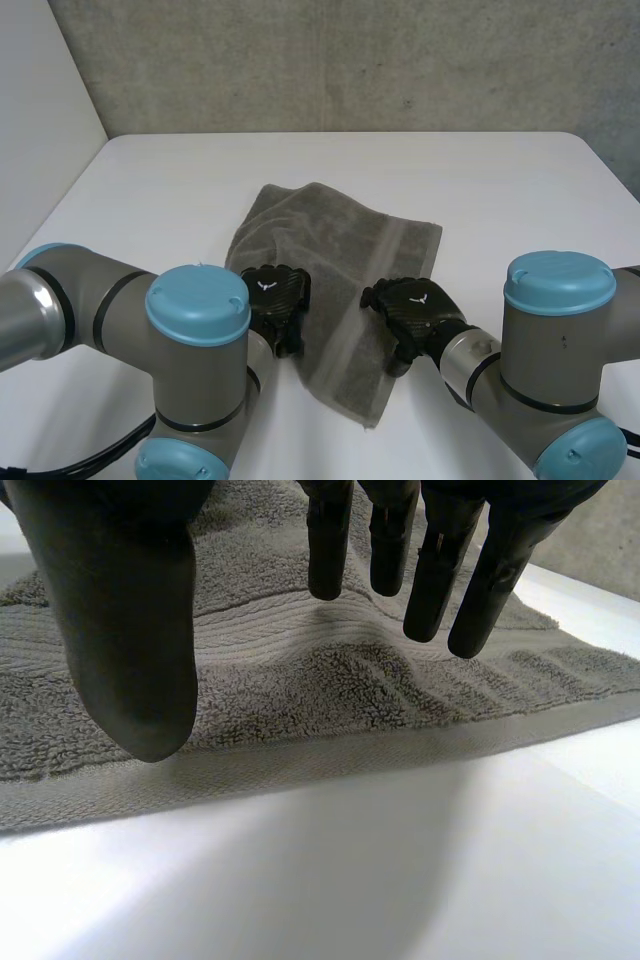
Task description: Fold the towel.
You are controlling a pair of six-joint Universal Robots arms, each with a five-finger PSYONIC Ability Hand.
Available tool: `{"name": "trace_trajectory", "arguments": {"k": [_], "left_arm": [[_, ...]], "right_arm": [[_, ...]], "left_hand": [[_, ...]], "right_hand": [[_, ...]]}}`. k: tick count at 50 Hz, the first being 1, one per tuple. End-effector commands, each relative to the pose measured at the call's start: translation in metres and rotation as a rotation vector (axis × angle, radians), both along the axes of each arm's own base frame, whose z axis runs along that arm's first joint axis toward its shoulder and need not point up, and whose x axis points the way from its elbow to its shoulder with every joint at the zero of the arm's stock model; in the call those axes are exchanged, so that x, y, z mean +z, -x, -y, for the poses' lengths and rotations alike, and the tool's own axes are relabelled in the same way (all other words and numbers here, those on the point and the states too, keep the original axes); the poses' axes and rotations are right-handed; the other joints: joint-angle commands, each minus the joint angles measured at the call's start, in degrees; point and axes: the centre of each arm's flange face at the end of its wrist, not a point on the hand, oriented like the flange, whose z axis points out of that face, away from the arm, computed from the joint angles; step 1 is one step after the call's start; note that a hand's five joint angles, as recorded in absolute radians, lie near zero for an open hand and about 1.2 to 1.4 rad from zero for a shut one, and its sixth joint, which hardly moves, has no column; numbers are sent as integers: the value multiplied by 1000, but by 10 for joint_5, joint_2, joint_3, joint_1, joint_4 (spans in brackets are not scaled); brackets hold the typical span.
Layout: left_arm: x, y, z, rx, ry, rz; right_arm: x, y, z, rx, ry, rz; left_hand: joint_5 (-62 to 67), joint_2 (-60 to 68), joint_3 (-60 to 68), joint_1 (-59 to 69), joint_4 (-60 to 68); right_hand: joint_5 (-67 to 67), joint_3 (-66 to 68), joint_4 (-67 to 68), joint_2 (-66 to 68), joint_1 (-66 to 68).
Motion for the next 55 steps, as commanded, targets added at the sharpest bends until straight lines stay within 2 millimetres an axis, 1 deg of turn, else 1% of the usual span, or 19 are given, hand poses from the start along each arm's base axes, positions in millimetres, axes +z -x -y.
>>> {"name": "trace_trajectory", "arguments": {"k": [1,7,16,21,25,28,29,30,32,33,35,36,38,39,41,42,44,47,55], "left_arm": [[19,-1,8,-83,143,-83],[20,-2,7,-85,133,-77],[20,-2,7,-85,130,-75],[23,-2,6,-85,135,-77],[36,-4,7,-80,148,-87],[42,-11,12,-57,147,-83],[44,-16,15,-41,144,-79],[44,-16,15,-40,144,-79],[43,-27,22,-4,130,-66],[43,-27,22,-4,130,-66],[39,-41,30,42,114,-51],[39,-41,30,42,114,-51],[35,-53,36,78,98,-38],[34,-53,36,78,98,-37],[28,-62,39,109,80,-23],[28,-63,39,109,80,-23],[24,-70,44,136,69,-17],[22,-75,48,154,67,-17],[21,-73,50,152,82,-24]], "right_arm": [[7,-4,-2,122,133,-178],[9,-2,3,106,137,-171],[8,-1,2,104,129,-171],[14,-1,2,93,138,-152],[28,-1,-1,91,156,-122],[30,-1,-5,96,149,-118],[30,0,-8,103,139,-122],[30,0,-8,103,139,-122],[26,1,-12,110,118,-123],[26,1,-12,110,118,-123],[20,3,-19,120,84,-124],[20,3,-19,120,84,-124],[13,4,-26,127,42,-114],[13,4,-26,127,42,-114],[8,3,-34,147,7,-90],[8,3,-34,147,7,-90],[5,1,-39,164,-27,-65],[2,0,-46,183,-54,-50],[-5,-6,-54,212,-57,-30]], "left_hand": [[-406,-308,-308,-306,-307],[-406,-308,-308,-306,-307],[-402,-305,-304,-303,-303],[-402,-305,-304,-303,-303],[-411,-313,-313,-311,-312],[-414,-316,-316,-314,-315],[-417,-320,-319,-318,-318],[-417,-320,-319,-318,-318],[-444,-347,-346,-344,-345],[-444,-347,-346,-345,-345],[-479,-382,-381,-380,-380],[-480,-382,-382,-380,-381],[-498,-401,-400,-398,-399],[-498,-401,-400,-398,-399],[-498,-401,-400,-398,-399],[-498,-401,-400,-398,-399],[-498,-401,-400,-398,-399],[-498,-401,-400,-398,-399],[-496,-399,-398,-397,-397]], "right_hand": [[-48,-40,-46,-27,-47],[-47,-38,-44,-25,-46],[-48,-40,-46,-27,-47],[-60,-51,-58,-39,-59],[-112,-103,-109,-90,-110],[-112,-103,-109,-90,-110],[-112,-103,-109,-90,-110],[-112,-103,-109,-90,-110],[-112,-103,-109,-90,-110],[-112,-103,-109,-90,-110],[-112,-103,-109,-90,-110],[-112,-103,-109,-90,-110],[-112,-103,-109,-90,-110],[-112,-103,-109,-90,-110],[-112,-103,-109,-90,-110],[-112,-103,-109,-90,-110],[-112,-103,-109,-90,-110],[-112,-103,-109,-90,-110],[-112,-103,-109,-90,-110]]}}
